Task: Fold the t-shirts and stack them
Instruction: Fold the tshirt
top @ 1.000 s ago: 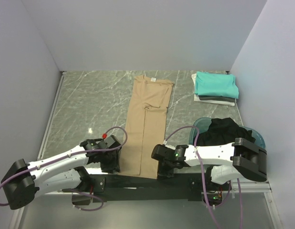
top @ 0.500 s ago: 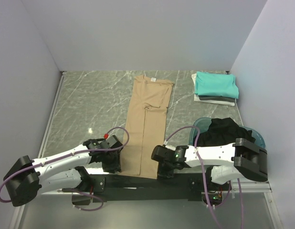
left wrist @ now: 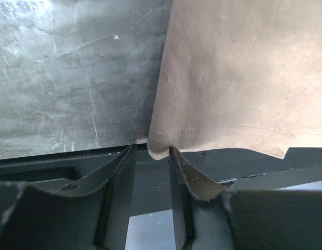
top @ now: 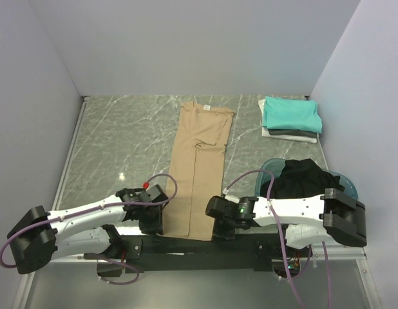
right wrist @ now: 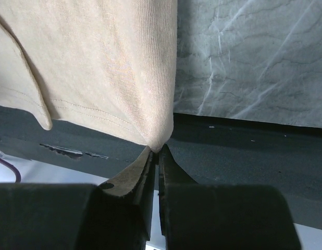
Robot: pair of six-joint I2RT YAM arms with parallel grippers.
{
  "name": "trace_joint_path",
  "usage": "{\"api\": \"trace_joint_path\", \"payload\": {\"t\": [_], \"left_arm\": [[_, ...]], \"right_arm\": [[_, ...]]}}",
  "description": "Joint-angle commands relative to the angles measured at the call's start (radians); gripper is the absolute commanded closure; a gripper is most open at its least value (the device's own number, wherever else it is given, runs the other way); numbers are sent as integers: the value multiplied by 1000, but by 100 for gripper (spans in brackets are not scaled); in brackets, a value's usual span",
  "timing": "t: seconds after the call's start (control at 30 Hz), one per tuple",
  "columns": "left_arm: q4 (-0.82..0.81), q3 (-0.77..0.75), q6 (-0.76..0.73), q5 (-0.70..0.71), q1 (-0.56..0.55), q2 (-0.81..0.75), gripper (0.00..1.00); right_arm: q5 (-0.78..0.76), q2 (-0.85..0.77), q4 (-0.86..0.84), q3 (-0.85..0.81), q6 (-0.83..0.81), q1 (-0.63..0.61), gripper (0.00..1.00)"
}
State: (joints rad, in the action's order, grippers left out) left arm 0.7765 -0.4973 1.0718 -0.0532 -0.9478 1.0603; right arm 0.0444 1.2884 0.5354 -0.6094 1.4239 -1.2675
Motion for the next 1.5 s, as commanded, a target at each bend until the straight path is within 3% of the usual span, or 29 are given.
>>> {"api": "trace_joint_path", "payload": {"t": [0.0, 0.23, 0.43, 0.53, 0.63, 0.83, 1.13, 1.47], "left_arm": [[-3, -1, 20, 29, -23, 6, 63], [-35, -4, 28, 35, -29, 13, 65], [-63, 2, 33, 35, -29, 4, 73], [-69, 3, 24, 21, -32, 7, 82], [-69, 2, 24, 26, -39, -9, 100], [-89, 3, 4, -2, -40, -97, 100], [-48, -7, 17, -48, -46, -167, 100], [9, -185, 36, 48, -46, -114, 100]], "right_arm": [[-34, -29, 17, 11, 26, -9, 91], [-37, -41, 11, 19, 40, -10, 92], [-37, -21, 64, -12, 29, -10, 92], [-37, -23, 90, -23, 26, -10, 92], [-43, -26, 118, -33, 24, -10, 92], [-43, -70, 149, -18, 21, -10, 100], [-67, -196, 216, 7, 47, -12, 100], [-179, -281, 287, -85, 60, 14, 100]]}}
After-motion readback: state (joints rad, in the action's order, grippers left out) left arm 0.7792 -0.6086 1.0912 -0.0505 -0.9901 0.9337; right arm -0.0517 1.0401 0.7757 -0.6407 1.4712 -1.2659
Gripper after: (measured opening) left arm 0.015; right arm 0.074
